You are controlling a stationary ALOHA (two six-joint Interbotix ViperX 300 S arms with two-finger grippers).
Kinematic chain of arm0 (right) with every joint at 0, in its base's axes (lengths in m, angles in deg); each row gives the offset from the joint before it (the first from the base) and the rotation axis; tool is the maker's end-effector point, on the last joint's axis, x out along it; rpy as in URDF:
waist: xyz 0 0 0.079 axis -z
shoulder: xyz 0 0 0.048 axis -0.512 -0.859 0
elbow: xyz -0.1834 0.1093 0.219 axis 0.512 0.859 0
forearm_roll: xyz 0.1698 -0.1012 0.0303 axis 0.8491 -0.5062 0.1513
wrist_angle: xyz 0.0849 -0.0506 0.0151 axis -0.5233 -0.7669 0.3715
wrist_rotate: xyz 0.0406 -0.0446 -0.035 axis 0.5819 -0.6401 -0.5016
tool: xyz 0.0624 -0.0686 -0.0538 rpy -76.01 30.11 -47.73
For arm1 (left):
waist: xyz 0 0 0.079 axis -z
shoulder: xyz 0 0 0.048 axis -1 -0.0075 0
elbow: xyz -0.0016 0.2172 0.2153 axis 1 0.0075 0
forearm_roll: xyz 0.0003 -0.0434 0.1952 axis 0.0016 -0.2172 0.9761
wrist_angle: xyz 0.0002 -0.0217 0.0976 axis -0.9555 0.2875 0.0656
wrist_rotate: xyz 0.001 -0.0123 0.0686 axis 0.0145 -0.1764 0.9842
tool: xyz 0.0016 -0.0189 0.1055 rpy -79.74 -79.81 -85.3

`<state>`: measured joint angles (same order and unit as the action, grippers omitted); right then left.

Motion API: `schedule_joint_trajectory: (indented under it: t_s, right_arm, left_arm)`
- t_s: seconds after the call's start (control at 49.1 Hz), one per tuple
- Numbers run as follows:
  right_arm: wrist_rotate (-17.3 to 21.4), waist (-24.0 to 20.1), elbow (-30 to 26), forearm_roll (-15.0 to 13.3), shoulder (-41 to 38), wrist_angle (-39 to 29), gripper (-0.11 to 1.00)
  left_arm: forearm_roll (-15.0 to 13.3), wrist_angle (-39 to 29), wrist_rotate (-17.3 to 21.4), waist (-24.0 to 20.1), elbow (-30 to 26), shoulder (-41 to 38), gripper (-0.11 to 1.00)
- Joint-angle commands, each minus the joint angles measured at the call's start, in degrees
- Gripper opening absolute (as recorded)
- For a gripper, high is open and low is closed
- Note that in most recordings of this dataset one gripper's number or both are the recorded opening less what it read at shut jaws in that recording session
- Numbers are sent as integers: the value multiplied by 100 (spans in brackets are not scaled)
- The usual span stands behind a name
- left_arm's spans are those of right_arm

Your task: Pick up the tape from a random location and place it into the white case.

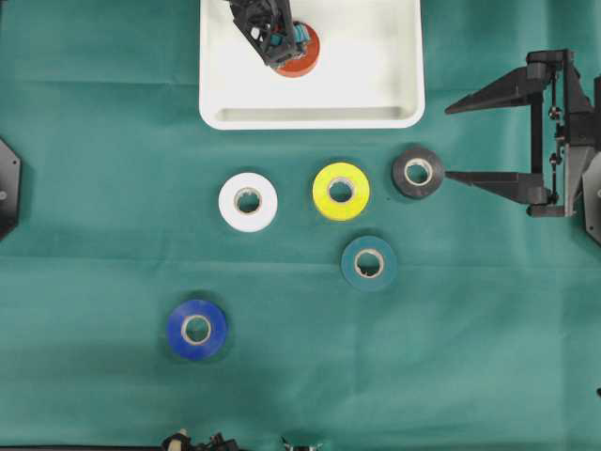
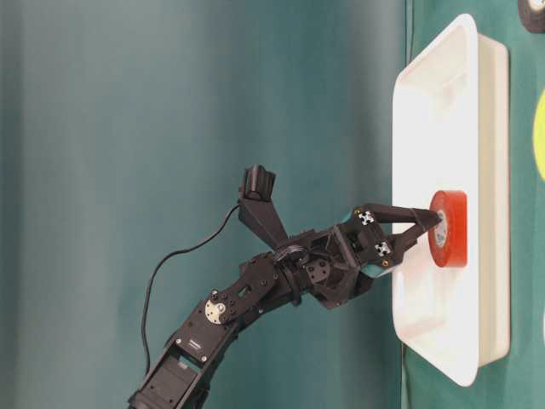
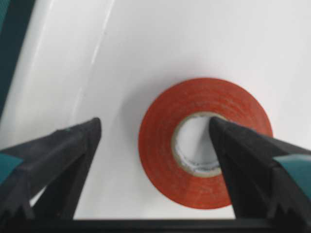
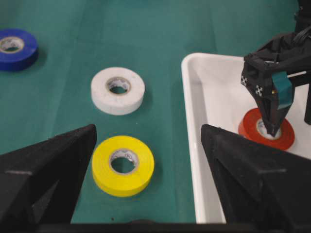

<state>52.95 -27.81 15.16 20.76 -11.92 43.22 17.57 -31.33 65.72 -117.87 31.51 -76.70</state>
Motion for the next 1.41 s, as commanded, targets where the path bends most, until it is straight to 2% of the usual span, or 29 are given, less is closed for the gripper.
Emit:
schedule_joint_trajectory:
  t_s: [0.0,0.183,0.428,0.692,0.957,1.385]
  right_arm:
    - [-9,9,-149,-9,-9,26,88]
    - [-9,9,-158,-9,-9,26,88]
    - [-9,9,-158,-9,9,26,88]
    - [-9,9,-167,-9,9,26,88]
    - [-9,9,-176,-18,18,26,88]
    - [-9,9,-185,-26,18,44,88]
  left_arm:
    - [-9,35,0,9,-44,141,98]
    - [-9,-62,9,35,-62,290,98]
    - [-9,-404,0,123,-149,879,98]
    - [-9,-1178,0,149,-448,1441,98]
    - [0,-1863,9,264,-905,1626,98]
    - [9,-1978,18,229,-879,1846,98]
